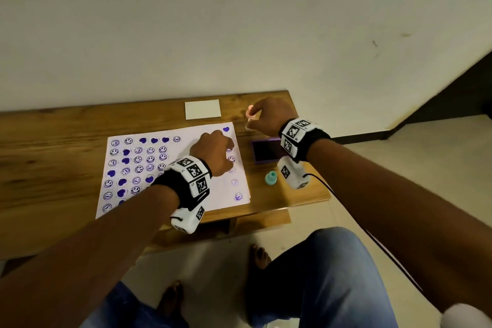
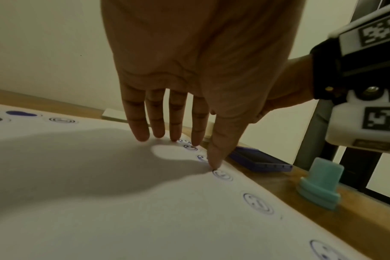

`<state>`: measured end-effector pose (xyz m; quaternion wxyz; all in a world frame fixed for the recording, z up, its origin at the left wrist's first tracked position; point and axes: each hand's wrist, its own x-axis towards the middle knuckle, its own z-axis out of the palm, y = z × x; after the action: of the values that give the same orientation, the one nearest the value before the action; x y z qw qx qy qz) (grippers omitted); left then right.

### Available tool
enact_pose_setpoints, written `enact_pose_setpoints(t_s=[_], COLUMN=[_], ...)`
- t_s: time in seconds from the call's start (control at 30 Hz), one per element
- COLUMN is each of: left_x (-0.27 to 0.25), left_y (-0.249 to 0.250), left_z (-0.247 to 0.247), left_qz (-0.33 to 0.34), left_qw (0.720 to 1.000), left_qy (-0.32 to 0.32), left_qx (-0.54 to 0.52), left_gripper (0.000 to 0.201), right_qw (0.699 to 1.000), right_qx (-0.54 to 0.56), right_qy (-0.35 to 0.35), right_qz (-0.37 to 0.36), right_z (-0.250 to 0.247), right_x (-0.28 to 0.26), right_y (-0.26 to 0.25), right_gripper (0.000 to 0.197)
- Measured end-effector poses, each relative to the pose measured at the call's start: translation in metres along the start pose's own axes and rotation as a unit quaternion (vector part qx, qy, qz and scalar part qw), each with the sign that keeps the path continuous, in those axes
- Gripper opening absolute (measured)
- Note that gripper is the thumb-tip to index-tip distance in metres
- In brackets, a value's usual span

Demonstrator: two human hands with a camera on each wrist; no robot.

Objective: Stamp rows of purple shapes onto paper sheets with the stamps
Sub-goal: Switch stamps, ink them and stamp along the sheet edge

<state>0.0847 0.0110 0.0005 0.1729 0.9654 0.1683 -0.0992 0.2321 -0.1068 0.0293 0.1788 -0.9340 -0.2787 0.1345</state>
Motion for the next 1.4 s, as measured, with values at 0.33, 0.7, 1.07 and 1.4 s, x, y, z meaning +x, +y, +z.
enact_pose_setpoints(t_s=[0.33,0.7,1.07,1.4], left_x=[0.002,-0.016,-0.045,-0.057], left_y=[-0.002,0.021,0.056,0.066], left_z=[0.001,-0.024,-0.018,-0.018], left_qz=[0.005,0.039,0.059,0.043], left_qw=[1.0,0.922,0.885,0.859], left_qy=[0.001,0.094,0.13,0.114], left_qx=[-0.003,-0.373,-0.444,-0.498], left_gripper=[0.049,0.057,0.04,0.038], right_qw=[0.998,0.952,0.891,0.808], right_qx=[-0.045,0.304,0.45,0.581], right_qy=[-0.028,0.011,0.064,0.091], right_qz=[-0.017,-0.026,0.002,0.046], right_z=[0.01,-0.03,-0.017,-0.011], right_x=[0.016,-0.053,-0.109,-0.128], right_y=[-0.001,-0.003,0.013,0.015], right_gripper=[0.027,0.007,0.007,0.006])
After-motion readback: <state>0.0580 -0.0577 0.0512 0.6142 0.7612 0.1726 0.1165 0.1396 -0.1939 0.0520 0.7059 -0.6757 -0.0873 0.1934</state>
